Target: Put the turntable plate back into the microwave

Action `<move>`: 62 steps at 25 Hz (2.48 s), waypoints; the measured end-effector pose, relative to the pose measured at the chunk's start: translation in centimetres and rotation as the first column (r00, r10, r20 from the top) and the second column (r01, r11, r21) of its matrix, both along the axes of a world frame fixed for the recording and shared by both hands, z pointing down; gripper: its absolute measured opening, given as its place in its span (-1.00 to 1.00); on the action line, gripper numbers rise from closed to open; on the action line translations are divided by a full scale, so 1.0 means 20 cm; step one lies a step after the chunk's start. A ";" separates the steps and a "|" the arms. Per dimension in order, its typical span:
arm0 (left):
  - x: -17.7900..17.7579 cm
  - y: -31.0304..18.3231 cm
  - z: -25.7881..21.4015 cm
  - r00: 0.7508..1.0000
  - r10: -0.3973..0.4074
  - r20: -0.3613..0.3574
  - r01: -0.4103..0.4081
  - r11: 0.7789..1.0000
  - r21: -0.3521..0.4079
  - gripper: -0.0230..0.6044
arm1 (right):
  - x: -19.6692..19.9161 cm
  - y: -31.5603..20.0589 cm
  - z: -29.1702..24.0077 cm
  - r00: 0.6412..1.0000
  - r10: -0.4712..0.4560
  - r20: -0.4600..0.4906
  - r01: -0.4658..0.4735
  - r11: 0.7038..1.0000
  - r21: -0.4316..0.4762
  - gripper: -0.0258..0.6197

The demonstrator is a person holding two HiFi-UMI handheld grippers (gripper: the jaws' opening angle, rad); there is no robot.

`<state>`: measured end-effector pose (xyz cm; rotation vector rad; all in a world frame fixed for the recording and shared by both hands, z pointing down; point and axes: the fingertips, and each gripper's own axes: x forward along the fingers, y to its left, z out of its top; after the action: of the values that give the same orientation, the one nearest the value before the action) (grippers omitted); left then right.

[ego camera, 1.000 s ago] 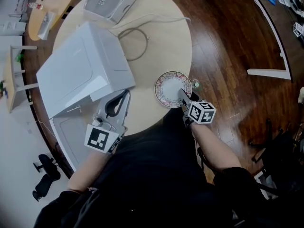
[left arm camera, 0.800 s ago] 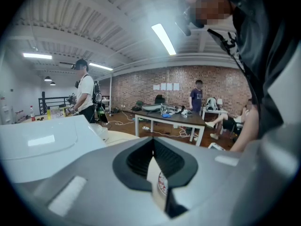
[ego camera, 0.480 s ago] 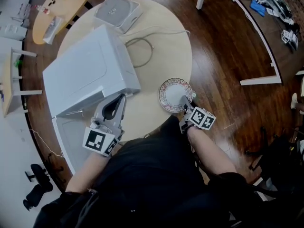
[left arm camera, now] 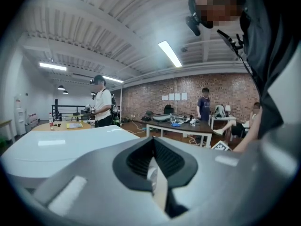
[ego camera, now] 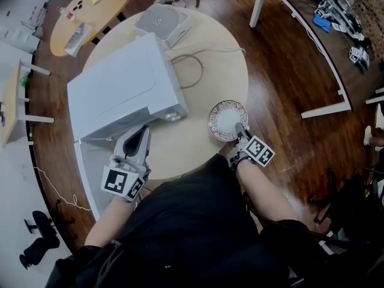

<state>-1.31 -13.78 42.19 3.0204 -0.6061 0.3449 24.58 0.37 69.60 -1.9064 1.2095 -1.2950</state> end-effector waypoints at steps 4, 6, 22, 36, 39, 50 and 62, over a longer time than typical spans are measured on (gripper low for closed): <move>-0.12 -0.01 -0.01 0.999 -0.034 -0.024 0.034 0.999 0.000 -0.91 | 0.01 0.04 -0.03 0.998 0.057 0.028 -0.058 0.998 0.021 -0.81; -0.18 -0.01 -0.01 0.998 -0.049 -0.032 0.049 0.999 -0.002 -0.91 | 0.00 0.05 -0.06 0.996 0.081 0.038 -0.082 0.996 0.037 -0.81; -0.47 -0.06 -0.11 0.979 -0.161 -0.129 0.157 0.987 -0.041 -0.91 | -0.03 0.01 -0.37 0.979 0.172 0.112 -0.191 0.961 0.200 -0.81; -0.67 -0.07 -0.16 0.966 -0.200 -0.162 0.187 0.978 -0.088 -0.91 | -0.01 0.04 -0.47 0.966 0.227 0.125 -0.249 0.945 0.211 -0.81; -0.72 -0.07 -0.16 0.966 -0.206 -0.155 0.195 0.977 -0.085 -0.91 | -0.06 0.02 -0.48 0.967 0.220 0.130 -0.244 0.946 0.215 -0.81; -0.87 -0.04 -0.19 0.961 -0.219 -0.171 0.211 0.975 -0.066 -0.91 | -0.23 -0.01 -0.47 0.974 0.184 0.131 -0.209 0.954 0.215 -0.81; -0.96 0.03 -0.26 0.960 -0.212 -0.182 0.213 0.977 -0.015 -0.91 | -0.38 -0.04 -0.44 0.977 0.150 0.151 -0.182 0.957 0.224 -0.81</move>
<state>-20.56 -13.19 37.04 2.9073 -0.9035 0.0557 16.96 -0.46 60.81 -1.6841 1.0598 -1.1152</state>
